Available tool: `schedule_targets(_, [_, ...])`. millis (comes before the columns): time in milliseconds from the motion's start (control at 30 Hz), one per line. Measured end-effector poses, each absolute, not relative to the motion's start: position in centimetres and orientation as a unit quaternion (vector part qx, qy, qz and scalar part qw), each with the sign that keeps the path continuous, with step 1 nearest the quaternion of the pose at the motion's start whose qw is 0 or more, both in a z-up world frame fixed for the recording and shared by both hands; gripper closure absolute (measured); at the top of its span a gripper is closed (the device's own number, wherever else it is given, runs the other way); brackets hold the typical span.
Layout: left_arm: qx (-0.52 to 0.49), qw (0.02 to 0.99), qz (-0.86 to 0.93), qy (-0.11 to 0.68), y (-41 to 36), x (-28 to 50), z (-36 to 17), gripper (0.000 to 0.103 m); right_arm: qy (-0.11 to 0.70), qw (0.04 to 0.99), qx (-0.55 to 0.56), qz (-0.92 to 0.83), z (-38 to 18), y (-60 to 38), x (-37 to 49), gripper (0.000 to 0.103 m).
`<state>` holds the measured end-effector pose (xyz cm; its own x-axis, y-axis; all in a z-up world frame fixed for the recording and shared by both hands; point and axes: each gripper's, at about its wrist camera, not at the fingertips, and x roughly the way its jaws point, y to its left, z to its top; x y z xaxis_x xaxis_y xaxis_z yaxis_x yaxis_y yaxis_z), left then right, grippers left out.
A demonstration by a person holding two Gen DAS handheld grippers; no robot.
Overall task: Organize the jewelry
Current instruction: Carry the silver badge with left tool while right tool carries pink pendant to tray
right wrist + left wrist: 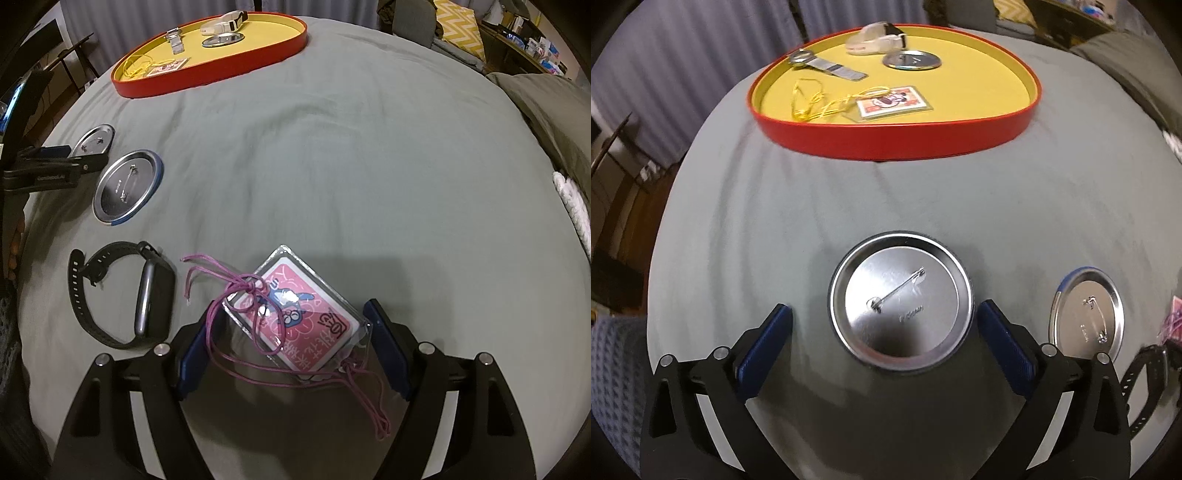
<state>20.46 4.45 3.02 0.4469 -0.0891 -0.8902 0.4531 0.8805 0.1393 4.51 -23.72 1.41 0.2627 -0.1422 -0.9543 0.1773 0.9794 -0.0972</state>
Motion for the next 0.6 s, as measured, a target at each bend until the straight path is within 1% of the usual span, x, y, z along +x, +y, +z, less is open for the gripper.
schedule_targets(100, [0.185,0.836,-0.166,0.49,4.4,20.2,2.9,0.006,0.596,0.796,0.012,-0.099,1.5,-23.6,4.7,0.031])
schedule_targets(133, [0.188,0.838,-0.168,0.484,4.4,20.0,2.9,0.007,0.596,0.797,0.011,-0.098,1.5,-23.5,4.8,0.031])
schedule_targets(200, [0.19,0.842,-0.179,0.472,4.2,19.5,3.0,0.015,0.596,0.797,0.008,-0.097,1.6,-23.4,4.7,0.031])
schedule_targets(267, [0.196,0.844,-0.187,0.463,4.0,19.1,3.1,0.028,0.595,0.798,0.007,-0.096,1.6,-23.4,4.7,0.031])
schedule_targets(300, [0.197,0.844,-0.193,0.46,3.8,18.8,3.3,0.031,0.595,0.798,0.007,-0.095,1.7,-23.4,4.7,0.032])
schedule_targets(600, [0.193,0.843,-0.2,0.459,3.9,19.0,3.8,0.031,0.591,0.801,0.01,-0.092,2.1,-23.4,5.1,0.032])
